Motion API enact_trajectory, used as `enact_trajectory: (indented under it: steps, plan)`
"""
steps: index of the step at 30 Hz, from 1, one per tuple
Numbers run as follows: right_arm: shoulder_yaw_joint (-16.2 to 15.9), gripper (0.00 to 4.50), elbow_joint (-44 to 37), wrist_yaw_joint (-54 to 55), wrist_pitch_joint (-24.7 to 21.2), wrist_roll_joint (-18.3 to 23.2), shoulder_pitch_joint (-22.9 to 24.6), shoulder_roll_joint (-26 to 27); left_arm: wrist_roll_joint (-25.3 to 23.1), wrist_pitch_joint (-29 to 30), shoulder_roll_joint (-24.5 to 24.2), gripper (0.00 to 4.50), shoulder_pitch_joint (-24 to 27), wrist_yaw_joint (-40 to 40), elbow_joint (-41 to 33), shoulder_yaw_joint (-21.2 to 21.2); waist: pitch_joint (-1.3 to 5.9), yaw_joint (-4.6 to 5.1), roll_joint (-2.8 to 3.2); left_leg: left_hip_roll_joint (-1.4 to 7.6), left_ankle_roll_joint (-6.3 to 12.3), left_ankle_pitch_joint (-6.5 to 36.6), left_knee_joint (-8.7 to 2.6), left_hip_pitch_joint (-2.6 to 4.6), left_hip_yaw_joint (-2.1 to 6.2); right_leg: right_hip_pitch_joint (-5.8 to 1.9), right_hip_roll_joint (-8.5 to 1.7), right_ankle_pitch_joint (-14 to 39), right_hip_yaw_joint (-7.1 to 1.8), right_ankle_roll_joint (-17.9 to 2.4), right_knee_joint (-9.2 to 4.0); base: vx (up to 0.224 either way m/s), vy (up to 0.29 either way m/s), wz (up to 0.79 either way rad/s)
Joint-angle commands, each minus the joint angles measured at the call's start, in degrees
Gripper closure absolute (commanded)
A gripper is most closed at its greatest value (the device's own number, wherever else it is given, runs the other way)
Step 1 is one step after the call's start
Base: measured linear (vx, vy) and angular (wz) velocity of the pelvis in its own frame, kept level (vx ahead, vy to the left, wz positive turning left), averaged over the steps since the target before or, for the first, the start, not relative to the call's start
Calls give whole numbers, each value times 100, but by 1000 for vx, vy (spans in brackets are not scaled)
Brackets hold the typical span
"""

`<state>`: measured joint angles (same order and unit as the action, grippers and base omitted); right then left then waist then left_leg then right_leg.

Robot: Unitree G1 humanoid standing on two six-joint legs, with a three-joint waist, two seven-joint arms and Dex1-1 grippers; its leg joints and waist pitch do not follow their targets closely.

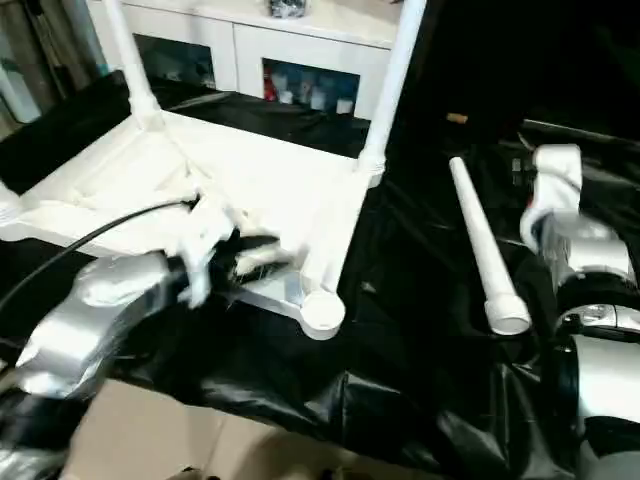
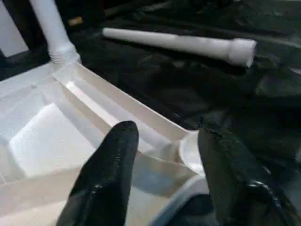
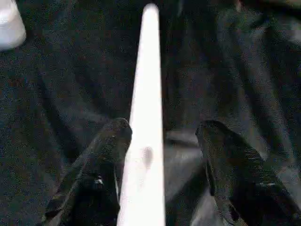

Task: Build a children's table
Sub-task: Rotate table base, then pick table leg

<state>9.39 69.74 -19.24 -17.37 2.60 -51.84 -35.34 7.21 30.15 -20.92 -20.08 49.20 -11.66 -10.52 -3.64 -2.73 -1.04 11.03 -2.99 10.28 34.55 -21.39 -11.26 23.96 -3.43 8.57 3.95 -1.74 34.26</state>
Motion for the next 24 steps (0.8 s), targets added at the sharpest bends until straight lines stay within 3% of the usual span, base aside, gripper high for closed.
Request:
enact_trajectory:
  steps: [1,3,6,8,10,12,15,20,24]
  plan:
    - [-214,150,188,213,-355,-279,-179,-122,108,269,-172,180,65,99,-379,-48,412,-39,18,156,154,1350,-303,56,96,-319,-376,1761,-199,-1164,-398,0,0,0]
    - [-95,118,287,88,-721,-143,-290,-120,161,387,-279,157,80,156,-527,-30,406,-57,35,142,132,1395,-293,66,93,-323,-352,1853,-198,-1155,-379,0,0,0]
    - [-156,116,409,-123,-1099,-195,-357,-120,233,563,-461,153,139,217,-709,-20,388,-87,59,143,117,1511,-289,47,90,-313,-345,2146,-172,-1043,-404,0,0,0]
    - [-193,116,502,-303,-1287,-215,-383,-118,248,617,-551,120,171,235,-795,-30,381,-97,85,141,101,1562,-280,54,88,-285,-343,2296,-175,-1005,-414,0,0,0]
    - [-171,116,586,-377,-1455,-190,-387,-116,263,664,-602,114,209,229,-876,-21,373,-109,71,138,58,1650,-273,66,94,-268,-354,2519,-171,-941,-433,0,0,0]
    - [-127,116,671,-406,-1676,-154,-378,-121,296,771,-676,96,248,204,-997,0,375,-112,20,142,50,1670,-273,70,96,-259,-357,2640,-167,-885,-442,0,0,0]
    - [-127,116,703,-514,-1822,-154,-353,-132,351,863,-736,74,268,184,-1094,20,369,-112,8,142,29,1717,-269,70,107,-239,-363,2772,-160,-826,-443,0,0,0]
    - [-238,177,715,-659,-1949,-252,-264,-148,460,972,-837,32,287,244,-1218,-3,364,-115,4,129,25,1701,-257,57,114,-226,-385,3026,-162,-690,-463,0,0,0]
    - [-233,198,742,-659,-1997,-243,-181,-156,567,1046,-900,13,278,352,-1290,-58,364,-115,6,127,28,1693,-255,63,114,-216,-378,3033,-160,-662,-466,0,0,0]
